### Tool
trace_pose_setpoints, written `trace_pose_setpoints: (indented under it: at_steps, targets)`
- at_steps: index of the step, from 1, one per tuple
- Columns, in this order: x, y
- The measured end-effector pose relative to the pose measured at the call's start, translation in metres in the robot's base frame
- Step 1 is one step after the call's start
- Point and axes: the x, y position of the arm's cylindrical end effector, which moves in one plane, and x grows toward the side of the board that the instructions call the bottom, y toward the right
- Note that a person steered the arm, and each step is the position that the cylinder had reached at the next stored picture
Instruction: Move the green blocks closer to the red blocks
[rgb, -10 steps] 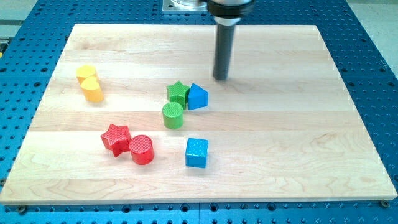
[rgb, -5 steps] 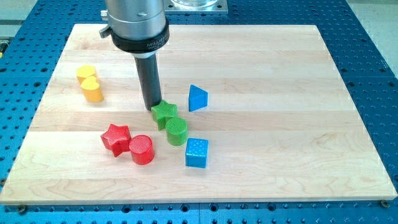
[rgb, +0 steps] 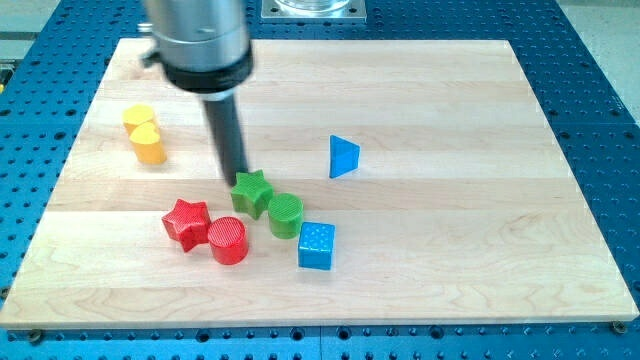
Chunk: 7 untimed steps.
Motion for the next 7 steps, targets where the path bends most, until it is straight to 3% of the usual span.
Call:
trace_pose_setpoints:
  at_steps: [1,2,3,4,5,6,7]
  targets:
    - [0.0,0.066]
    - [0.01,0.056]
    - [0.022,0.001]
    - [0.023,0.026]
    - [0.038,0.115]
    - [0.058,0.117]
    - [0.058,0.069]
